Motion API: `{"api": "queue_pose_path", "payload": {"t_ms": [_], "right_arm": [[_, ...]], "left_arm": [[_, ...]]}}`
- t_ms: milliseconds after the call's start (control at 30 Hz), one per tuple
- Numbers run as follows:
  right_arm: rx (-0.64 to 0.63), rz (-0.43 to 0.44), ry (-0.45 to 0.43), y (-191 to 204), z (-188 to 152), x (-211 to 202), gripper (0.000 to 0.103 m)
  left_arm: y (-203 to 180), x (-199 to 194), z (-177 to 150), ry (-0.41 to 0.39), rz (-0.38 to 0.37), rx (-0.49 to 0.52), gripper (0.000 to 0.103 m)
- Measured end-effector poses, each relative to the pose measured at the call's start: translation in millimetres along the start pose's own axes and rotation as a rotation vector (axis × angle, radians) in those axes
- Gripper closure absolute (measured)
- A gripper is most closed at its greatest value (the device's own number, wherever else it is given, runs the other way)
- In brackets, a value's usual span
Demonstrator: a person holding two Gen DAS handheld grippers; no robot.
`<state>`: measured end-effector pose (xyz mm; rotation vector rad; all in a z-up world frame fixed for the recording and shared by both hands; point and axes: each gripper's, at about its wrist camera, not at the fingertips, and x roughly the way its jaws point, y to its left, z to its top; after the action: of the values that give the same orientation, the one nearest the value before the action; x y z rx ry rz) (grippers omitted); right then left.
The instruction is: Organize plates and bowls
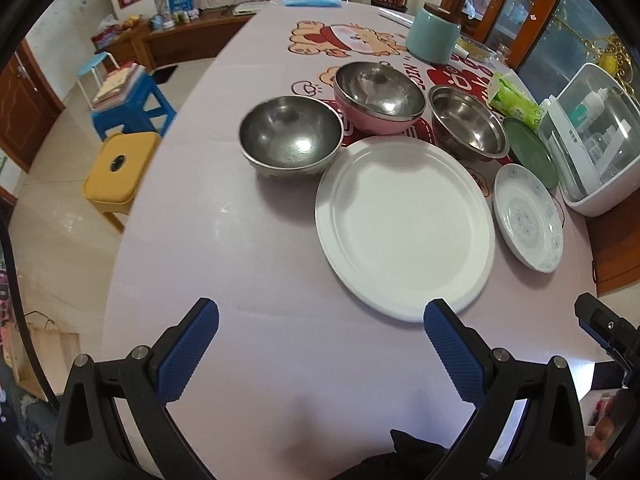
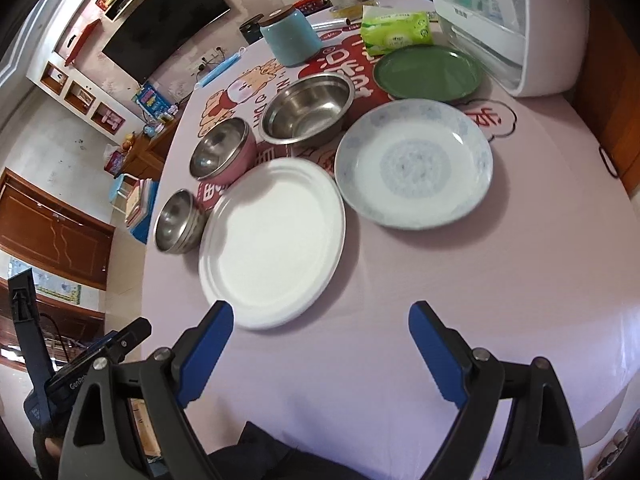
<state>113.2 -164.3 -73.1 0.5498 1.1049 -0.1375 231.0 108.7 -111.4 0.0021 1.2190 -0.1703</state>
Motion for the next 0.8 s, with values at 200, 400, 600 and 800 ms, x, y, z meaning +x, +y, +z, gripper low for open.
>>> {"api": "queue_pose_path", "payload": {"t_ms": [200,400,600,800], "right_arm": [[-0.047,-0.027,-0.006,0.3,13.3,25.0,0.013],[-0.061,-0.002,-0.018,-4.3,22.2,51.3,0.018],[-0.069,0.017,-0.013,-3.4,24.5,72.7,0.024],[-0.052,0.028,0.03,-4.2,23.7,96.0,0.039]], "left_arm": [[6.7,37.2,21.0,0.006,-0.002,0.027,0.001],[12.7,67.8,38.5,0.012,-0.056,-0.002,0.001],[13.2,93.8,51.5,0.034,-0.093,0.006,0.009],[9.8,116.0,56.0,0.071,-0.104,0.023,0.028]]}}
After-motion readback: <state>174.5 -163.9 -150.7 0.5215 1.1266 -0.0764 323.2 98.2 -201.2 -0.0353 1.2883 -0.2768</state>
